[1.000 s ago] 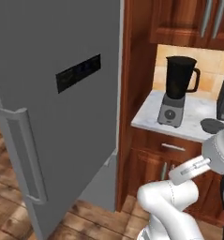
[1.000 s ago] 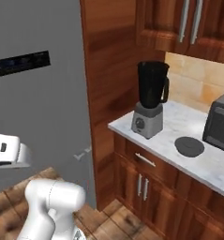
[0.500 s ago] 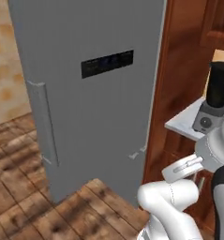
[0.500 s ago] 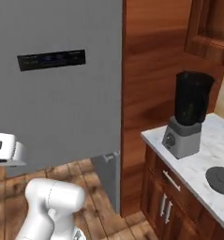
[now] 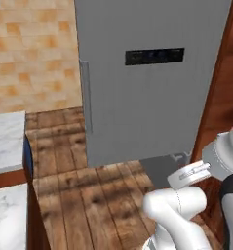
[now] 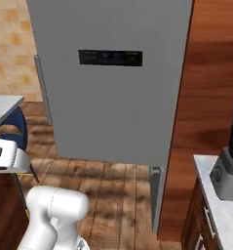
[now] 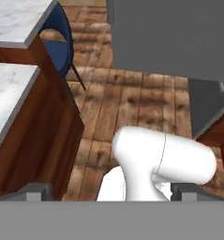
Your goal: Grab the lemon wedges from the fridge, place them in the blender, close the lid, and turn on the blender to create a marinade.
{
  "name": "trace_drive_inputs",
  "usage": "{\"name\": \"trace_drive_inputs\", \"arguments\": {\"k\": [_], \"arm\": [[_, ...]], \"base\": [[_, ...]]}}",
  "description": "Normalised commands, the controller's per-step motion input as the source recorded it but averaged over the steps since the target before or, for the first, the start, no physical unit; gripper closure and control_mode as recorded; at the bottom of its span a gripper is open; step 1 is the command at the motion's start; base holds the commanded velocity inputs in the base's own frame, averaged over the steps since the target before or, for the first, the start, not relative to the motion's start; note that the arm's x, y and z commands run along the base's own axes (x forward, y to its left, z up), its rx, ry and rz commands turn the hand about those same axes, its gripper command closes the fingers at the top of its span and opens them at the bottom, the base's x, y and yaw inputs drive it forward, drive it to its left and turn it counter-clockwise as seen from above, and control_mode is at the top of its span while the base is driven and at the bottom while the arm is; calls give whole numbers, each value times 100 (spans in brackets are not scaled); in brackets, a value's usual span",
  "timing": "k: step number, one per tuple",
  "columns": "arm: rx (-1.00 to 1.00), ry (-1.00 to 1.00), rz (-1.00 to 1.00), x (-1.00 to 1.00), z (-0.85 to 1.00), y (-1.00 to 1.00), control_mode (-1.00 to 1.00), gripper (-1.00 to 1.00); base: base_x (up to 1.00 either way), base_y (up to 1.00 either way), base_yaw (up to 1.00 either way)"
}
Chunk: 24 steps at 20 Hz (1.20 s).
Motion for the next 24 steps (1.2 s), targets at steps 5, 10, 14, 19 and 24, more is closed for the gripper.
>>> {"name": "trace_drive_inputs", "arguments": {"k": [5, 10, 14, 19, 24], "arm": [[0, 0, 0, 0, 0, 0, 100, -100], [0, 0, 0, 0, 0, 0, 100, -100], [0, 0, 0, 0, 0, 0, 100, -100], [0, 0, 0, 0, 0, 0, 100, -100], [0, 0, 0, 0, 0, 0, 100, -100]], "base": [[7, 21, 82], [66, 5, 53], [-42, 12, 65], [-57, 28, 72], [-58, 60, 69]]}}
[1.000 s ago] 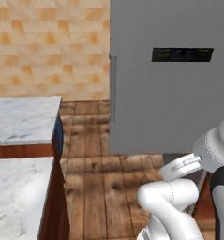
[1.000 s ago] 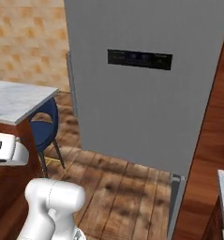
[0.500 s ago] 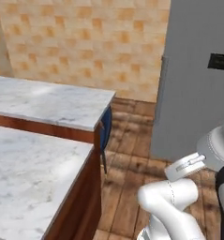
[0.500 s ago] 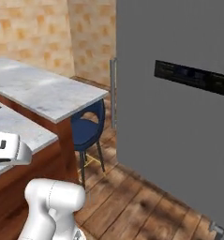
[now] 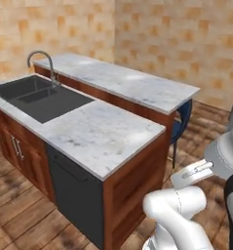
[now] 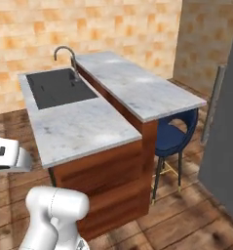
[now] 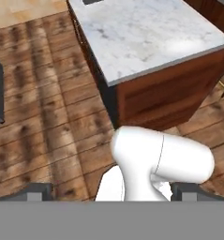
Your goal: Grab the lemon wedges from the fridge, place them in the blender, close the lid, and turn on the blender to create a marinade.
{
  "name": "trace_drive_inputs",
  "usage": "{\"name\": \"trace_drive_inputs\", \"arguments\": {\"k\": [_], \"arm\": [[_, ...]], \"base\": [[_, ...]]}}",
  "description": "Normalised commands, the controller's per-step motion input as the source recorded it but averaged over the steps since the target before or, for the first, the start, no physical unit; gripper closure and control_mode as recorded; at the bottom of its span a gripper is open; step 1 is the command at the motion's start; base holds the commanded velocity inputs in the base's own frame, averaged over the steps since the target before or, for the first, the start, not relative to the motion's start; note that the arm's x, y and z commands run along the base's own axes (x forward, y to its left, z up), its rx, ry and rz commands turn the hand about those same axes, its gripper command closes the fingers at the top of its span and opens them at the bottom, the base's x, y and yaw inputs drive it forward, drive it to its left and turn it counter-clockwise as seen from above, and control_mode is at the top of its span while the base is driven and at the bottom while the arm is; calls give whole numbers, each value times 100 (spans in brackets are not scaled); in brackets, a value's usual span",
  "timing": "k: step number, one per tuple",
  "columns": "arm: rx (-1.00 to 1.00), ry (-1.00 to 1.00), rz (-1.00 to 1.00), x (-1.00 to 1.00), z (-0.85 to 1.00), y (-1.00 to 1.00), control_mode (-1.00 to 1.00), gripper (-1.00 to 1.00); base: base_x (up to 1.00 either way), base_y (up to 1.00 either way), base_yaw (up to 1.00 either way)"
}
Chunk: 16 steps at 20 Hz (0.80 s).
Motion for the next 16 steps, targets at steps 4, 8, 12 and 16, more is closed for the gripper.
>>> {"name": "trace_drive_inputs", "arguments": {"k": [4, 8, 12, 16], "arm": [[0, 0, 0, 0, 0, 0, 100, -100], [0, 0, 0, 0, 0, 0, 100, -100], [0, 0, 0, 0, 0, 0, 100, -100], [0, 0, 0, 0, 0, 0, 100, -100]], "base": [[-59, 96, 65], [-20, 100, 58], [63, 100, 32], [100, 79, 5]]}}
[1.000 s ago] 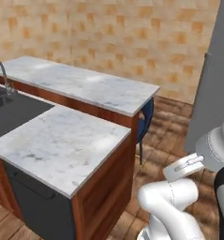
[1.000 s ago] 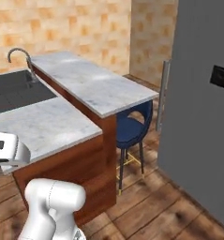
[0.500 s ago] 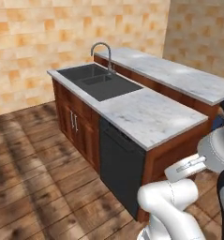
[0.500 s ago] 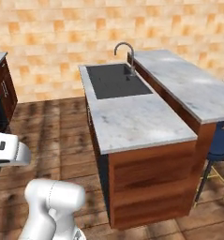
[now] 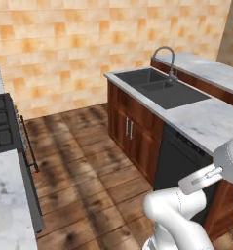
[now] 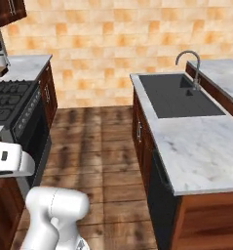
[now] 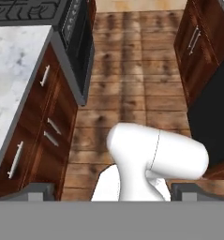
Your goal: Grab the lemon wedges from the fridge, place them in the blender, close the lid, and turn on the blender to create a marinade.
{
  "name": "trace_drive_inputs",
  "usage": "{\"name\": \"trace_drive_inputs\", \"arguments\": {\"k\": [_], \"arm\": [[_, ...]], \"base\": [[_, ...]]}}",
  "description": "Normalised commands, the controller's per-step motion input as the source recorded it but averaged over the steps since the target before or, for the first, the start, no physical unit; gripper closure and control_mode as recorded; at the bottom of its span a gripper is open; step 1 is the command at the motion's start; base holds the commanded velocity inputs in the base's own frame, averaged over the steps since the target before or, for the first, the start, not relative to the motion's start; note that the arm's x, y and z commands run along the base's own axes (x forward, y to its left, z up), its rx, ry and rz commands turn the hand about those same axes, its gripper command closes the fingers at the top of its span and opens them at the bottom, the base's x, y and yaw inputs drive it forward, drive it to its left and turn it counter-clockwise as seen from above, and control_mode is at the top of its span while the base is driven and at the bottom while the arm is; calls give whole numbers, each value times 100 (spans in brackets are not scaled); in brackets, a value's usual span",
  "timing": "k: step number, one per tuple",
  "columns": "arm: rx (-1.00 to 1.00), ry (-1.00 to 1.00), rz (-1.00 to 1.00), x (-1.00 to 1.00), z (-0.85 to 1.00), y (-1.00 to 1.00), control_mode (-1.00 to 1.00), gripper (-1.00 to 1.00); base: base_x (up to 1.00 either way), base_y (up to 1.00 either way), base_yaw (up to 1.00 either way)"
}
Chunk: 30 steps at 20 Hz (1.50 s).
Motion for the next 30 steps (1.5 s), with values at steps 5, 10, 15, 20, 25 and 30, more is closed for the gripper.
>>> {"name": "trace_drive_inputs", "arguments": {"k": [5, 10, 15, 20, 25, 30], "arm": [[0, 0, 0, 0, 0, 0, 100, -100], [0, 0, 0, 0, 0, 0, 100, -100], [0, 0, 0, 0, 0, 0, 100, -100], [0, 0, 0, 0, 0, 0, 100, -100], [0, 0, 0, 0, 0, 0, 100, -100], [0, 0, 0, 0, 0, 0, 100, -100]], "base": [[100, 55, -4], [100, 17, -2], [100, 0, 0], [100, -14, 1], [100, -31, -4], [100, -31, -14]]}}
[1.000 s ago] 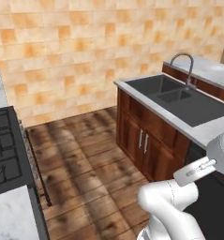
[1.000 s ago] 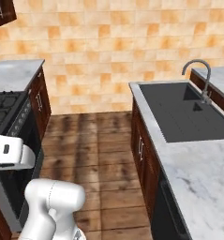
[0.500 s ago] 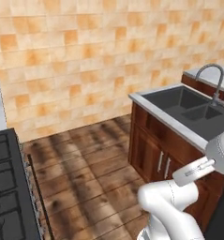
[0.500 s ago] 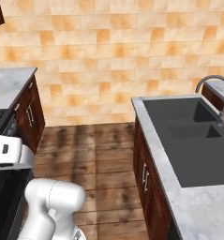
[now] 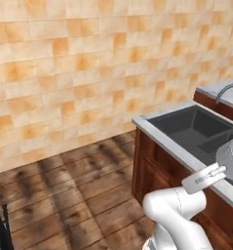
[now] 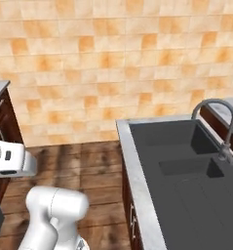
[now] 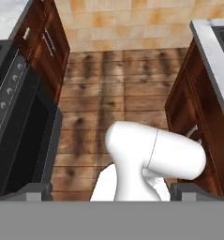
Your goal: Grab the lemon wedges from the fridge, place them in the blender, close the lid, and turn on the blender to create a marinade.
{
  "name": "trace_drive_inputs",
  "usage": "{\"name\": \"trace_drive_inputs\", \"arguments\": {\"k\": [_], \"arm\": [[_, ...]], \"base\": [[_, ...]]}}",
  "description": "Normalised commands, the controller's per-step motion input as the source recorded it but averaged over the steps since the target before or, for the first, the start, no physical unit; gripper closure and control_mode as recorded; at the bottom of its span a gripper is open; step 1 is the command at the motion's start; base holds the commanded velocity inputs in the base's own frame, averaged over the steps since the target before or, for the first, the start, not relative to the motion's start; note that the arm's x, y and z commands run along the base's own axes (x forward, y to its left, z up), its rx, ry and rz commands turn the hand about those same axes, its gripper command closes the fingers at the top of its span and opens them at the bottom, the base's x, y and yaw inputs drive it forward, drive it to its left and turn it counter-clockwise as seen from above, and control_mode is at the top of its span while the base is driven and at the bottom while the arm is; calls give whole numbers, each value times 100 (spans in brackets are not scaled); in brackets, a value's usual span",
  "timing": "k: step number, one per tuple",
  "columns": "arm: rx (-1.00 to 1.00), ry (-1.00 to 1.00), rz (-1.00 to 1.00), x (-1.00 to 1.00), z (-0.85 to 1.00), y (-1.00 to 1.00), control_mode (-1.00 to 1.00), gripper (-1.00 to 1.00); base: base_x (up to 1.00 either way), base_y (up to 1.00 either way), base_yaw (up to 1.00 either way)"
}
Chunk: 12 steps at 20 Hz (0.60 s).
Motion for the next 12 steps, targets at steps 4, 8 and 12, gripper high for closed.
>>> {"name": "trace_drive_inputs", "arguments": {"k": [4, 8, 12], "arm": [[0, 0, 0, 0, 0, 0, 100, -100], [0, 0, 0, 0, 0, 0, 100, -100], [0, 0, 0, 0, 0, 0, 100, -100]], "base": [[100, 13, -19], [100, 42, -12], [100, 43, -21]]}}
